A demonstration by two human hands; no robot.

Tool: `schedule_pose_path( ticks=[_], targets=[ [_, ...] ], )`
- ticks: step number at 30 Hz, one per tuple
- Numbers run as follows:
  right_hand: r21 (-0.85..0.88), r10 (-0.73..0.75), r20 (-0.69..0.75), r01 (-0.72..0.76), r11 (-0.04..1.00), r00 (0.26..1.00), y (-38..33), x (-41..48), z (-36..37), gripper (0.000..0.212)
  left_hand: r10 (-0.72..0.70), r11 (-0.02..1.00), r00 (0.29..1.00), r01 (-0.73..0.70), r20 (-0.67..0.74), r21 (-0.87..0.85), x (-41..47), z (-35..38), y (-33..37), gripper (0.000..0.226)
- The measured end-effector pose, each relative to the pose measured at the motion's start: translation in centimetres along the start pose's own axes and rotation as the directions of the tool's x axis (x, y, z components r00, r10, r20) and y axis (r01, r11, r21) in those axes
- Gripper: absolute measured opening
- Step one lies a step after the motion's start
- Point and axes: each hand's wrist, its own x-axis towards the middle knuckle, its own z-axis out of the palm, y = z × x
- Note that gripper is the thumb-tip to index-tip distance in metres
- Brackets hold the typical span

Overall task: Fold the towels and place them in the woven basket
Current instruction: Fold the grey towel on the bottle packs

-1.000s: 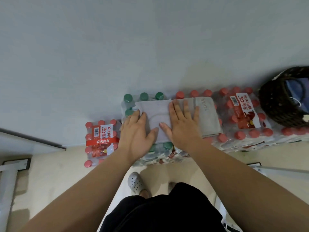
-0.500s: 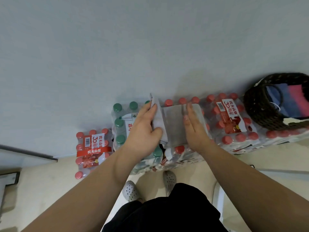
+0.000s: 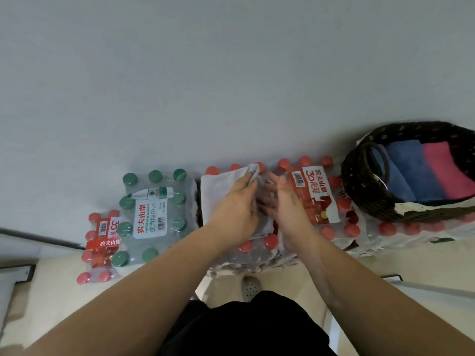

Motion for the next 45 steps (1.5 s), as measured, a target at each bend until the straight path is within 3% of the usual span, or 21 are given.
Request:
schedule_pose_path(
  ticks=[3, 7, 10, 12, 16, 20, 23, 26, 28, 31, 33, 37, 39, 41, 45],
  targets=[
    [-0.095, -0.027, 0.068, 0.033, 0.995, 0.997, 0.3, 0.3, -1.2, 0.054, -0.109, 0.994, 0.994, 0.109, 0.002, -0.021, 0.3, 1.6, 0.2, 0.068],
    [-0.133, -0.060, 0.112, 0.075, 0.988, 0.992, 0.2, 0.6, -2.1, 0.028, -0.183, 0.983, 0.957, 0.180, -0.224, -0.032, -0.3, 1.5, 0.2, 0.045],
    [-0.213, -0.052, 0.163, 0.087, 0.973, 0.985, -0.2, 0.7, -2.8, 0.030, -0.138, 0.947, 0.926, 0.227, -0.352, 0.227, -0.6, 1.2, -1.2, 0.048],
    [-0.331, -0.065, 0.196, 0.128, 0.935, 0.979, -0.4, 0.8, -3.2, 0.035, -0.180, 0.854, 0.944, 0.289, -0.276, 0.432, -0.4, 1.3, -1.7, 0.060],
    [-0.550, -0.117, 0.204, 0.213, 0.808, 0.972, -0.4, 0.9, -3.9, 0.034, -0.315, 0.728, 0.946, 0.290, -0.073, 0.621, 0.4, 3.1, -2.2, 0.081],
    [-0.635, -0.256, 0.237, 0.349, 0.690, 0.937, -1.0, 1.0, -4.2, 0.034, -0.327, 0.681, 0.944, 0.262, -0.037, 0.683, 0.7, 4.0, -2.1, 0.086],
    [-0.723, -0.348, 0.352, 0.488, 0.489, 0.869, -1.5, 1.5, -3.6, 0.049, -0.328, 0.682, 0.945, 0.248, -0.016, 0.688, 0.9, 3.8, -2.0, 0.092],
    [-0.797, -0.262, 0.477, 0.538, 0.274, 0.839, -1.4, 2.4, -2.5, 0.063, -0.280, 0.734, 0.958, 0.255, -0.062, 0.629, 0.2, 3.4, -2.0, 0.089],
    [-0.814, -0.203, 0.528, 0.560, 0.156, 0.825, -1.0, 3.1, -1.9, 0.068, -0.257, 0.784, 0.944, 0.329, -0.207, 0.526, -1.0, 3.2, -2.1, 0.076],
    [-0.808, -0.175, 0.578, 0.589, 0.012, 0.797, -0.2, 3.7, -0.8, 0.071, -0.346, 0.801, 0.824, 0.508, -0.448, 0.316, -3.0, 2.5, -2.3, 0.065],
    [-0.807, -0.163, 0.589, 0.586, -0.070, 0.791, 0.5, 3.7, 0.2, 0.074, -0.451, 0.803, 0.752, 0.577, -0.481, 0.149, -3.7, 1.8, -2.2, 0.063],
    [-0.841, -0.128, 0.541, 0.532, -0.095, 0.832, 2.1, 3.6, 1.0, 0.088, -0.542, 0.818, 0.724, 0.571, -0.426, -0.072, -2.9, 1.0, -2.4, 0.061],
    [-0.841, -0.130, 0.541, 0.530, -0.113, 0.831, 2.5, 3.7, 0.9, 0.093, -0.602, 0.788, 0.684, 0.592, -0.411, -0.168, -2.0, 0.8, -2.8, 0.044],
    [-0.835, -0.133, 0.550, 0.539, -0.111, 0.824, 2.6, 3.7, 0.8, 0.095, -0.656, 0.746, 0.641, 0.632, -0.398, -0.210, -1.2, 0.6, -3.1, 0.030],
    [-0.828, -0.157, 0.561, 0.554, -0.087, 0.813, 2.5, 3.7, 0.8, 0.095, -0.720, 0.684, 0.595, 0.694, -0.356, -0.224, -0.4, 0.0, -3.7, 0.030]
  ],
)
